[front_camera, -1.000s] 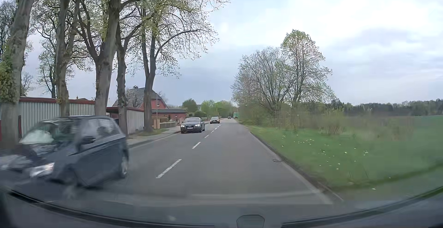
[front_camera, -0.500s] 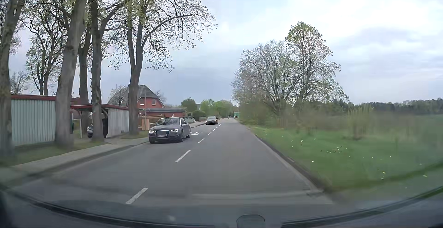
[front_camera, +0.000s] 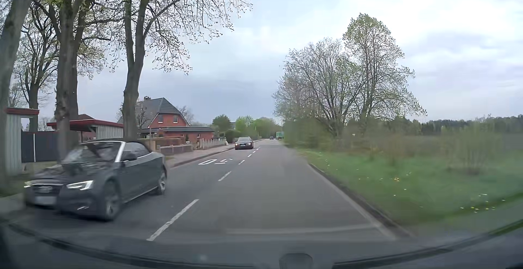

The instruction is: Follow the waypoints while adhering to traffic rules and regulations

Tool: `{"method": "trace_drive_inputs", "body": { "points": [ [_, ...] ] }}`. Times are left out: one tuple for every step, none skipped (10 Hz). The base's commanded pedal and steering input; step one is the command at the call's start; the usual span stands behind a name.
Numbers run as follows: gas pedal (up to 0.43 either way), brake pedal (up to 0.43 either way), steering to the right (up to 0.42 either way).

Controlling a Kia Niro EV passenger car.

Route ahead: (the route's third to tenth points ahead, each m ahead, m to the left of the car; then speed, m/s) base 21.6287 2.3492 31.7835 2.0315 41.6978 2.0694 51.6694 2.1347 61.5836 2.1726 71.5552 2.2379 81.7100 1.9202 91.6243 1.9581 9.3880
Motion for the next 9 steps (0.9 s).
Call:
{"method": "trace_drive_inputs", "body": {
  "points": [
    [0.0, 0.0, -0.002],
    [0.0, 0.0, -0.003],
    [0.0, 0.0, -0.003],
    [0.0, 0.0, -0.003],
    [0.0, 0.0, -0.003],
    [0.0, 0.0, -0.003],
    [0.0, 0.0, -0.003],
    [0.0, 0.0, -0.003],
    [0.0, 0.0, -0.002]
  ]
}}
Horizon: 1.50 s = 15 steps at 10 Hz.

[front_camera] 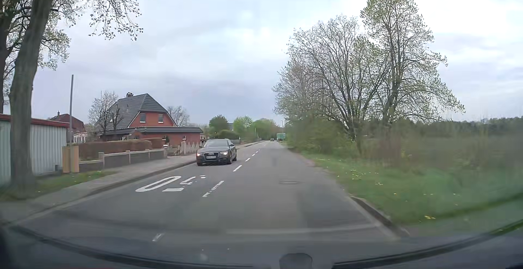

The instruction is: Follow the waypoints while adhering to traffic rules and regulations

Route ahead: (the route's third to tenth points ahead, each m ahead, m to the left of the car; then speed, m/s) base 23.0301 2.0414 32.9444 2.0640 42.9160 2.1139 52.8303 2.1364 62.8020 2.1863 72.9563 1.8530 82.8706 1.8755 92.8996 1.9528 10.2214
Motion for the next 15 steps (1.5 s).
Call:
{"method": "trace_drive_inputs", "body": {
  "points": [
    [0.0, 0.0, -0.002],
    [0.0, 0.0, -0.001],
    [0.0, 0.0, 0.0],
    [0.0, 0.0, -0.001],
    [0.0, 0.0, -0.001],
    [0.0, 0.0, -0.002],
    [0.0, 0.0, -0.002],
    [0.0, 0.0, -0.002],
    [0.0, 0.0, -0.003],
    [0.0, 0.0, -0.003],
    [0.0, 0.0, -0.003],
    [0.0, 0.0, -0.003],
    [0.0, 0.0, -0.003],
    [0.0, 0.0, -0.002],
    [0.0, 0.0, -0.002]
  ]
}}
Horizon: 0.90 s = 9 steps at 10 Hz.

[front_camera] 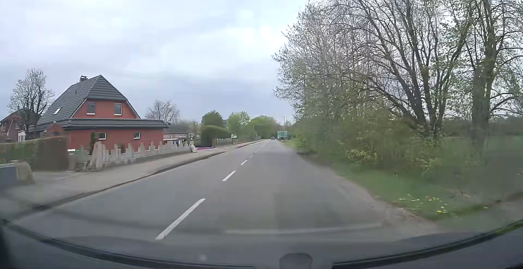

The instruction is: Follow the waypoints while adhering to traffic rules and regulations

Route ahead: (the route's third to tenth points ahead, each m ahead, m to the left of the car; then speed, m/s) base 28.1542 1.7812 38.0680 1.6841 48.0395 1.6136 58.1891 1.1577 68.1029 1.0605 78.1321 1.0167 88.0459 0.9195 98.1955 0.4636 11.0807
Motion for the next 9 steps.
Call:
{"method": "trace_drive_inputs", "body": {
  "points": [
    [0.0, 0.0, -0.002],
    [0.0, 0.0, -0.001],
    [0.0, 0.0, -0.001],
    [0.0, 0.0, -0.002],
    [0.0, 0.0, -0.001],
    [0.0, 0.0, -0.001],
    [0.0, 0.0, 0.0],
    [0.0, 0.0, 0.0],
    [0.0, 0.0, 0.0]
  ]
}}
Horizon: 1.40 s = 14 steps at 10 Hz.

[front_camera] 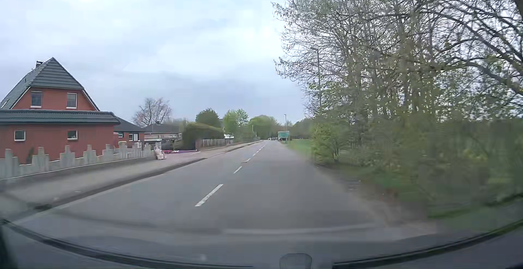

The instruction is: Follow the waypoints while adhering to traffic rules and regulations

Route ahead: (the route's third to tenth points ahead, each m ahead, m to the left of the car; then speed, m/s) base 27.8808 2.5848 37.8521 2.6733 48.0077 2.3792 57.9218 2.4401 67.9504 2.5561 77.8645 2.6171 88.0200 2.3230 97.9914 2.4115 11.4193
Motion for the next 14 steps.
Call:
{"method": "trace_drive_inputs", "body": {
  "points": [
    [0.0, 0.0, 0.0],
    [0.0, 0.0, 0.0],
    [0.0, 0.0, 0.0],
    [0.0, 0.0, 0.0],
    [0.0, 0.0, 0.0],
    [0.0, 0.0, 0.0],
    [0.0, 0.0, 0.0],
    [0.0, 0.0, 0.0],
    [0.0, 0.0, -0.001],
    [0.0, 0.0, 0.0],
    [0.0, 0.0, 0.0],
    [0.0, 0.0, 0.0],
    [0.0, 0.0, -0.001],
    [0.0, 0.0, -0.001]
  ]
}}
